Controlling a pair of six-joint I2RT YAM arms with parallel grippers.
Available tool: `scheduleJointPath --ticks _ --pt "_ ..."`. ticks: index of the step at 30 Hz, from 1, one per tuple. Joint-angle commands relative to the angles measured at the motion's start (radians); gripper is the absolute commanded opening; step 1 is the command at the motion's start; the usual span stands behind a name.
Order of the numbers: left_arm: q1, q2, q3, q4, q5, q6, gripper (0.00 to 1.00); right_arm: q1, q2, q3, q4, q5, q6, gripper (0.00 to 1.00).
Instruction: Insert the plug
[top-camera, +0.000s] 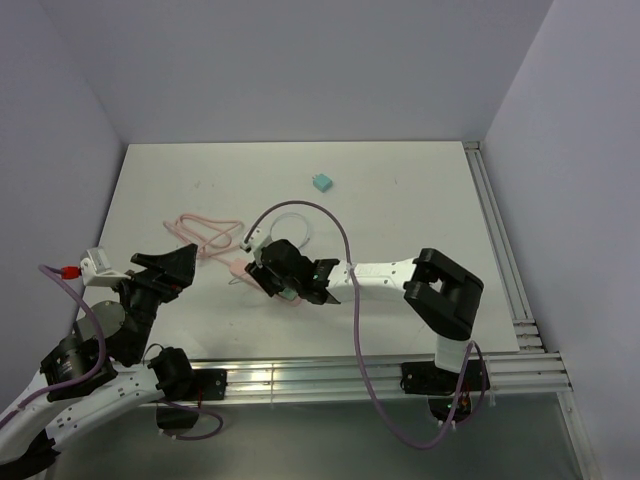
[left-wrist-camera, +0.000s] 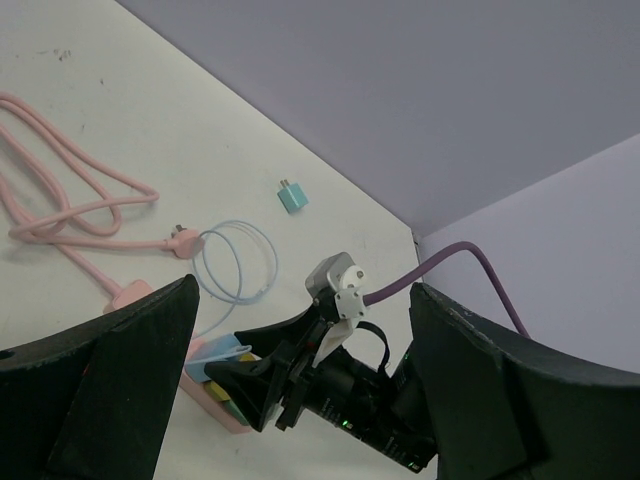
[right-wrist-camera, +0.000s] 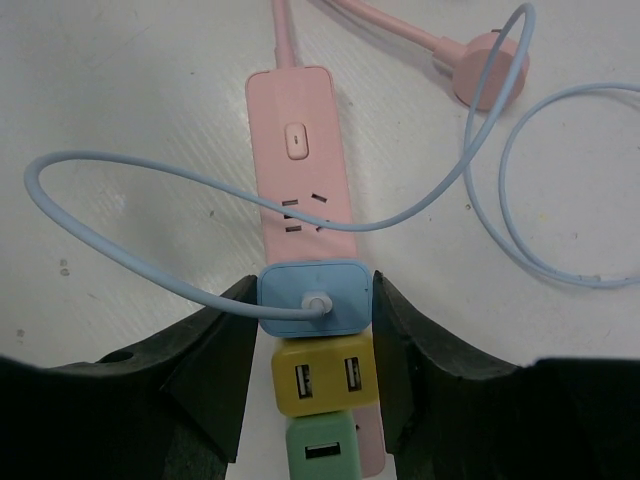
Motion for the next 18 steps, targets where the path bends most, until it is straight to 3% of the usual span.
scheduleJointPath --ticks 1,10,18 --pt "0.001 0.006 0.028 0.017 0.002 0.008 0.92 0.042 0.101 -0.114 -0.240 -0.047 0.091 0.00" --pt "0.001 -0.004 0.026 0.003 -0.003 -0.002 0.92 0.064 0.213 -0.088 -0.281 -0.062 0.112 0.00" --pt "0.001 -0.012 0.022 0.015 0.000 0.006 0.92 0.091 0.189 -0.237 -0.191 -0.088 0.214 0.00"
